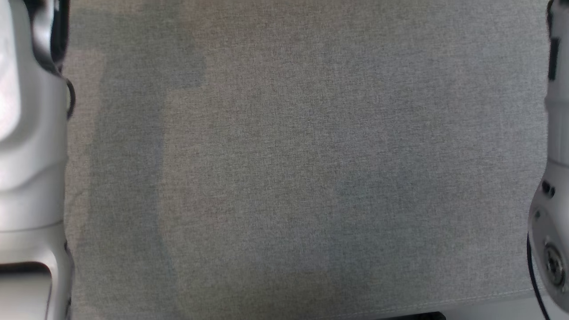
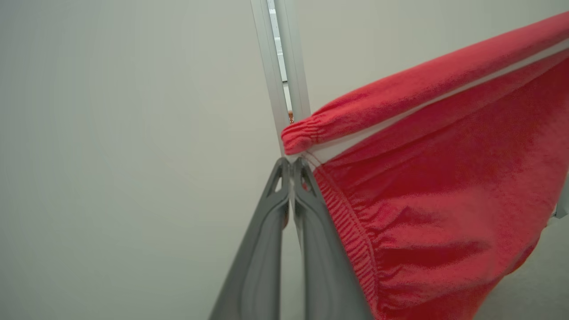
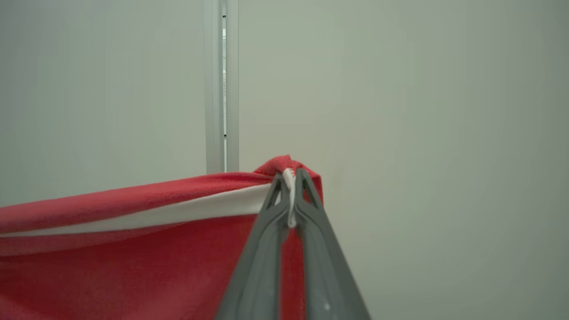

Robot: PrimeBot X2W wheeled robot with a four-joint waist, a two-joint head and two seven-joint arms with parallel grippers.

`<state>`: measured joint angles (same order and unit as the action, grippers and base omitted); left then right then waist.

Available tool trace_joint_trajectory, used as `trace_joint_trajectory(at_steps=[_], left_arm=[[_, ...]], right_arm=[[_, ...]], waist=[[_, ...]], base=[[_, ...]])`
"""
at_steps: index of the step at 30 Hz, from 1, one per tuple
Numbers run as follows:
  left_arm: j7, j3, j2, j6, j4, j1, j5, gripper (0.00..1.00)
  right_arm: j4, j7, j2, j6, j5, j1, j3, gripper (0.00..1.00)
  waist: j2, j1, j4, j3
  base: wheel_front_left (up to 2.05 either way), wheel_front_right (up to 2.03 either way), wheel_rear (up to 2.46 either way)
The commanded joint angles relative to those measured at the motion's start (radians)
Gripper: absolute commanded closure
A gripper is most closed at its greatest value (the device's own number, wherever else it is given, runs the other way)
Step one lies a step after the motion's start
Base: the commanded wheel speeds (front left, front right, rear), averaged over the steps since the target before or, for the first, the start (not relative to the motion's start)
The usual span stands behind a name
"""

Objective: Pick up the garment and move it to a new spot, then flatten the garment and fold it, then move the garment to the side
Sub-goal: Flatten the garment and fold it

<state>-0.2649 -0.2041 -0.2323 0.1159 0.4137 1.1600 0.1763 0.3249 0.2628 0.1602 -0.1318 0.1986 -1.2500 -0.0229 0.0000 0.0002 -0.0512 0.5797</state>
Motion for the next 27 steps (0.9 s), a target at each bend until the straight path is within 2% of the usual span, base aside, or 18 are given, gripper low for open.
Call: trace_joint_trajectory(at_steps=[1, 5, 12, 17, 27], left_arm=[[0.001, 0.020, 0.001, 0.001, -0.003, -0.051, 0.002, 1.00], [0.001, 0.061, 0.057, 0.005, -0.012, -0.236, 0.012, 1.00], [0.001, 0.094, 0.132, 0.010, 0.007, -0.536, 0.011, 1.00], [0.001, 0.057, 0.153, 0.013, -0.005, -0.682, -0.021, 1.00], [0.001, 0.088, 0.173, 0.013, -0.033, -0.899, 0.016, 1.00]], right_arm=[[-0.025, 0.003, -0.002, 0.002, 0.030, 0.064, 0.014, 1.00], [-0.091, 0.003, 0.000, 0.002, 0.082, 0.277, 0.021, 1.00], [-0.100, 0.003, -0.006, 0.003, 0.157, 0.628, -0.006, 1.00], [-0.107, 0.003, -0.023, 0.003, 0.186, 0.782, -0.007, 1.00], [-0.070, 0.003, -0.057, 0.002, 0.210, 1.000, -0.046, 1.00]], waist=[[0.0000, -0.0002, -0.009, 0.028], [0.0000, -0.0002, -0.005, 0.008], [0.0000, -0.0002, -0.004, -0.086], [0.0000, -0.0002, -0.007, -0.167], [0.0000, -0.0002, -0.024, -0.342]], base=[[0.00, 0.00, 0.00], [0.00, 0.00, 0.00], [0.00, 0.00, 0.00], [0.00, 0.00, 0.00], [0.00, 0.00, 0.00]])
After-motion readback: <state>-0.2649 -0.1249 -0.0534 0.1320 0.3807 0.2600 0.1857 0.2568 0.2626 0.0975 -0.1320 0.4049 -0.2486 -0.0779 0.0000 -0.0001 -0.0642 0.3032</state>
